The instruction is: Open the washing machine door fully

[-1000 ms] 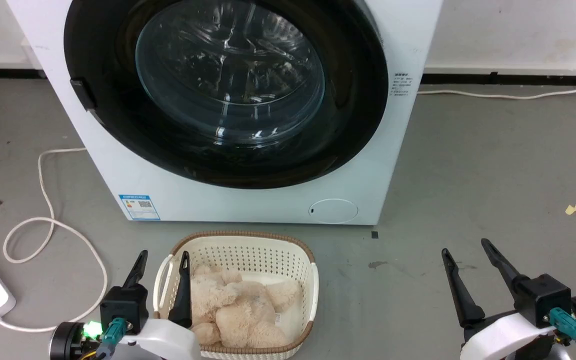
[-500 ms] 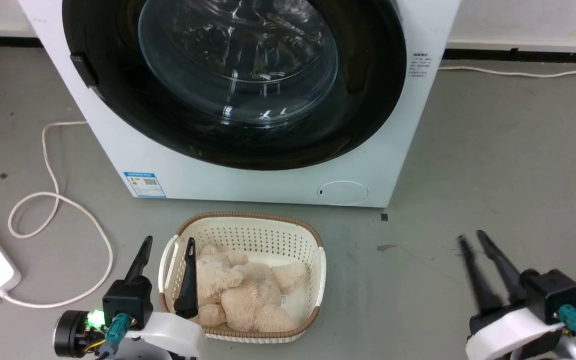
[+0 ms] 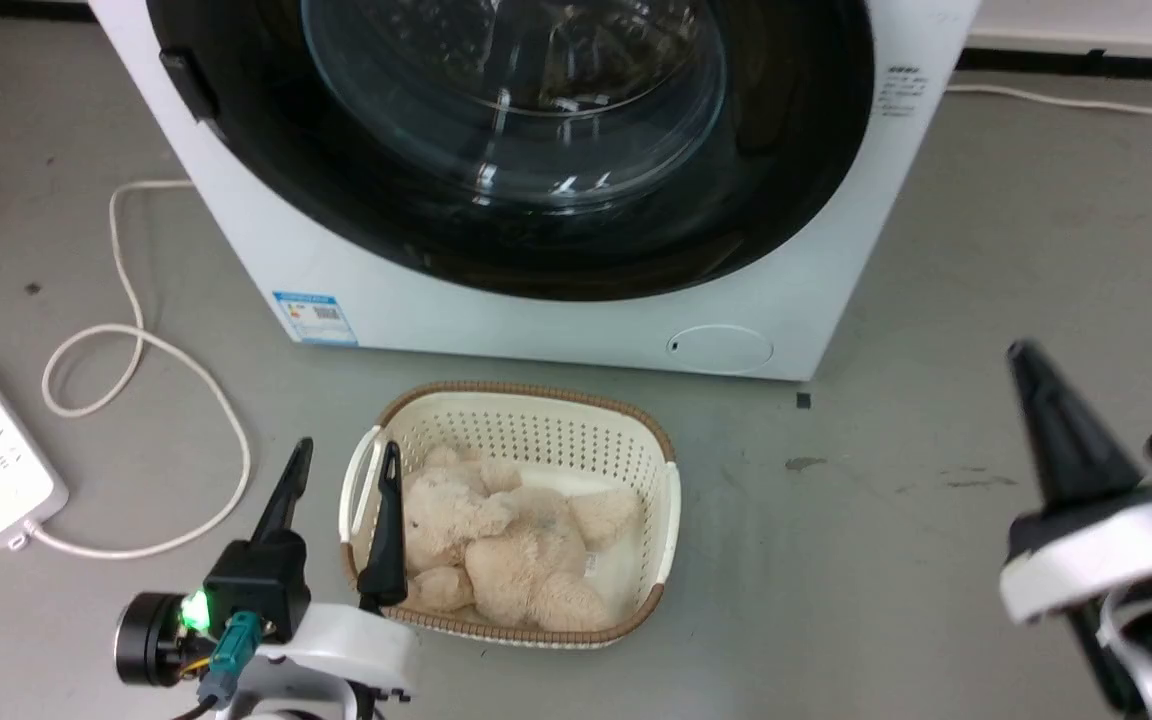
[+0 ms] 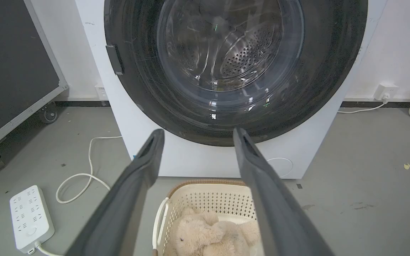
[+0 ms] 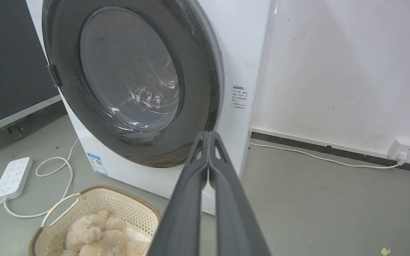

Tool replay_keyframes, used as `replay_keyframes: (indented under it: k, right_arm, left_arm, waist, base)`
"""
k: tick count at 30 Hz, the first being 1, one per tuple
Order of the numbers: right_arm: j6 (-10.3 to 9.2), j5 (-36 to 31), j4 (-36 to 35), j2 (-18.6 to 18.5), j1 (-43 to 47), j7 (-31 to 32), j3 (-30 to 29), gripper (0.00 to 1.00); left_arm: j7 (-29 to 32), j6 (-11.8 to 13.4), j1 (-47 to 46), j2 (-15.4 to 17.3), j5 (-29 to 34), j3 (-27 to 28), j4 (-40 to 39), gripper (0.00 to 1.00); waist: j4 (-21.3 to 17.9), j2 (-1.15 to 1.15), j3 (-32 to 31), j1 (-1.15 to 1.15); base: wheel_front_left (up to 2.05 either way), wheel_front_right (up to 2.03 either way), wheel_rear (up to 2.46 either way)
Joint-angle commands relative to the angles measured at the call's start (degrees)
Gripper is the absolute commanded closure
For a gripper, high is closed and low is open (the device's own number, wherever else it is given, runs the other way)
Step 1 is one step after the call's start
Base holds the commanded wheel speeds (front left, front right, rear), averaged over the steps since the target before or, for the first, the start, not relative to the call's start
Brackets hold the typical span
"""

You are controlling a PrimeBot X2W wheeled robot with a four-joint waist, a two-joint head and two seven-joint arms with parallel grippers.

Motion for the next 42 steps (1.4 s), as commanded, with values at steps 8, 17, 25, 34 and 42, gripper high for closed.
replay_keyframes:
  k: [8, 17, 25, 34, 42]
  right_arm:
    - [-0.05, 9.58, 0.83, -1.45, -9.30, 6.25, -2.63, 1.00]
    - [-0.05, 18.22, 7.40, 0.65, -20.80, 14.77, -7.76, 1.00]
    - [-0.06, 22.58, 16.40, 2.20, -33.10, 22.75, -13.93, 1.00]
    - [-0.07, 24.63, 24.81, 3.34, -45.95, 31.31, -21.54, 1.00]
    - [-0.07, 24.64, 31.39, 4.52, -55.94, 40.05, -28.06, 1.00]
  left_arm:
    - [-1.49, 1.05, -2.63, 0.03, -0.97, -0.95, -1.20, 0.00]
    - [-2.57, 1.67, -4.24, 0.03, -1.50, -1.48, -2.15, 0.00]
    - [-3.53, 2.32, -5.71, 0.03, -2.02, -2.34, -3.10, 0.00]
    - [-4.60, 3.09, -7.28, 0.03, -2.11, -3.65, -4.06, 0.00]
    - [-5.56, 3.57, -8.45, 0.03, -2.25, -4.46, -4.96, 0.00]
  waist:
    - [2.43, 0.00, 3.67, -0.01]
    - [4.27, 0.00, 7.28, -0.01]
    - [5.72, 0.00, 10.38, -0.01]
    - [7.39, 0.00, 13.63, -0.01]
    - [8.78, 0.00, 16.29, -0.01]
  base:
    - [0.00, 0.00, 0.00]
    - [0.00, 0.00, 0.00]
    - [0.00, 0.00, 0.00]
    - [0.00, 0.00, 0.00]
    - [0.00, 0.00, 0.00]
